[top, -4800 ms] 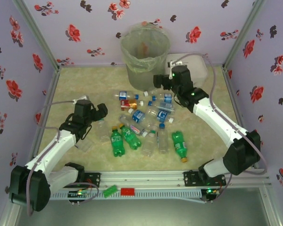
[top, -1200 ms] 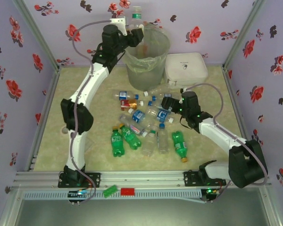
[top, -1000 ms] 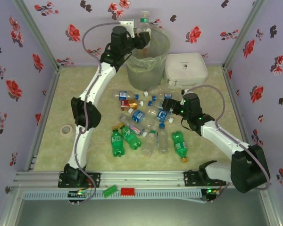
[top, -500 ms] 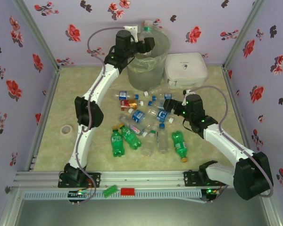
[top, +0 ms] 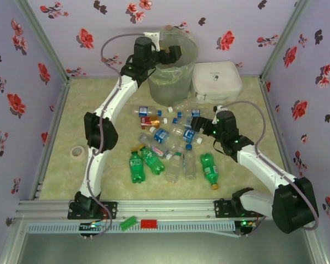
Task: Put the plastic bottles in the bin
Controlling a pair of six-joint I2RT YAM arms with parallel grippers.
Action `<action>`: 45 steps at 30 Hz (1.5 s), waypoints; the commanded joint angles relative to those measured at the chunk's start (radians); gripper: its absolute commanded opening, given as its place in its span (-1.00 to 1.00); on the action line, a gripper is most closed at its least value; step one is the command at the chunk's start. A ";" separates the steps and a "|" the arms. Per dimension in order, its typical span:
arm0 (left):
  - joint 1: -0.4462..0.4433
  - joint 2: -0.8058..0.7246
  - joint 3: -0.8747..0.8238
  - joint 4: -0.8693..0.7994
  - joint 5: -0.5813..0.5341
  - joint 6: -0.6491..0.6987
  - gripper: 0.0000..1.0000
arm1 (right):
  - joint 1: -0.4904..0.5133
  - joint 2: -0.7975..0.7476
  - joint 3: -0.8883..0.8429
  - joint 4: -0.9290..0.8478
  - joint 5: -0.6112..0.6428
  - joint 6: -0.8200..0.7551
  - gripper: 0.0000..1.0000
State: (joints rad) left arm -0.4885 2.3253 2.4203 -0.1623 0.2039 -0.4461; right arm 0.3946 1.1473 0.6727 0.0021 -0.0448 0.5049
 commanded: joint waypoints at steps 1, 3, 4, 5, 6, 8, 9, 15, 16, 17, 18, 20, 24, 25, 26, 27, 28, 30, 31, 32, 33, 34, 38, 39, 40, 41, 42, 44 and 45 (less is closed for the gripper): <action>-0.011 -0.142 -0.064 0.109 0.017 0.031 0.99 | 0.004 0.022 0.008 -0.002 0.022 -0.006 0.99; -0.013 -0.199 -0.128 0.142 0.020 0.040 0.99 | 0.003 0.039 0.012 0.003 0.024 0.002 0.99; -0.013 -0.225 -0.161 0.158 0.021 0.042 0.99 | 0.003 0.048 0.015 0.005 0.026 0.003 0.99; -0.013 -0.259 -0.204 0.178 0.023 0.043 0.99 | 0.003 0.060 0.018 0.005 0.029 0.005 0.99; -0.013 -0.297 -0.257 0.208 0.023 0.042 0.99 | 0.003 0.069 0.023 0.006 0.032 0.008 0.99; -0.014 -0.373 -0.380 0.281 0.023 0.040 0.99 | 0.003 0.095 0.034 0.006 0.031 0.011 0.99; -0.013 -0.416 -0.454 0.327 0.022 0.040 0.99 | 0.003 0.113 0.044 0.002 0.022 0.008 0.99; -0.014 -0.665 -0.876 0.447 -0.012 0.046 0.99 | 0.009 0.222 0.105 0.000 -0.101 -0.004 0.99; -0.013 -0.704 -0.939 0.455 -0.024 0.044 0.99 | 0.011 0.239 0.117 -0.005 -0.114 -0.007 0.99; -0.014 -0.742 -1.014 0.467 -0.046 0.040 0.99 | 0.015 0.259 0.136 -0.020 -0.131 -0.017 0.99; -0.013 -0.782 -1.085 0.485 -0.063 0.037 0.99 | 0.017 0.277 0.158 -0.044 -0.148 -0.031 0.99; -0.013 -0.846 -1.215 0.507 -0.101 0.022 0.99 | 0.024 0.310 0.203 -0.102 -0.170 -0.071 0.99; -0.013 -0.948 -1.425 0.476 -0.178 -0.004 0.99 | 0.059 0.361 0.318 -0.272 -0.190 -0.187 0.99; -0.014 -0.965 -1.462 0.460 -0.199 -0.020 0.99 | 0.071 0.372 0.343 -0.310 -0.193 -0.209 0.99; -0.014 -0.982 -1.500 0.444 -0.223 -0.042 0.99 | 0.084 0.387 0.372 -0.353 -0.194 -0.237 0.99; -0.013 -0.994 -1.538 0.435 -0.241 -0.067 0.99 | 0.096 0.403 0.400 -0.391 -0.197 -0.261 0.99; -0.014 -1.005 -1.567 0.433 -0.252 -0.089 0.99 | 0.105 0.419 0.422 -0.418 -0.196 -0.279 0.99; -0.012 -1.020 -1.612 0.421 -0.279 -0.128 0.99 | 0.124 0.465 0.469 -0.482 -0.198 -0.321 0.99; -0.011 -1.024 -1.615 0.405 -0.289 -0.134 0.99 | 0.129 0.488 0.495 -0.515 -0.194 -0.339 0.96; -0.009 -1.029 -1.614 0.385 -0.309 -0.136 0.99 | 0.138 0.512 0.519 -0.546 -0.184 -0.361 0.91; -0.007 -1.032 -1.610 0.373 -0.325 -0.135 0.99 | 0.146 0.535 0.544 -0.581 -0.171 -0.382 0.86; -0.003 -1.034 -1.609 0.373 -0.334 -0.133 0.99 | 0.156 0.552 0.564 -0.608 -0.159 -0.400 0.83; 0.017 -1.023 -1.600 0.406 -0.336 -0.126 0.99 | 0.198 0.609 0.636 -0.712 -0.065 -0.477 0.73; 0.020 -1.017 -1.595 0.409 -0.336 -0.128 0.99 | 0.204 0.620 0.650 -0.732 -0.038 -0.496 0.70; 0.020 -1.013 -1.593 0.413 -0.336 -0.128 0.99 | 0.209 0.630 0.663 -0.748 -0.019 -0.509 0.68; 0.021 -1.006 -1.593 0.419 -0.334 -0.133 0.99 | 0.214 0.642 0.674 -0.765 0.005 -0.520 0.67; 0.022 -0.999 -1.595 0.424 -0.333 -0.137 0.99 | 0.218 0.655 0.688 -0.782 0.023 -0.533 0.64; 0.022 -0.989 -1.603 0.430 -0.328 -0.150 1.00 | 0.226 0.680 0.708 -0.805 0.054 -0.551 0.58; 0.021 -0.985 -1.607 0.432 -0.325 -0.154 0.99 | 0.229 0.694 0.719 -0.814 0.067 -0.562 0.55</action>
State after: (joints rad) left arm -0.4709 1.3258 0.8085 0.2325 -0.1051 -0.5739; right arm 0.6121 1.8008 1.3537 -0.7113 -0.0654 0.0101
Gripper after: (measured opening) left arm 0.997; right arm 0.785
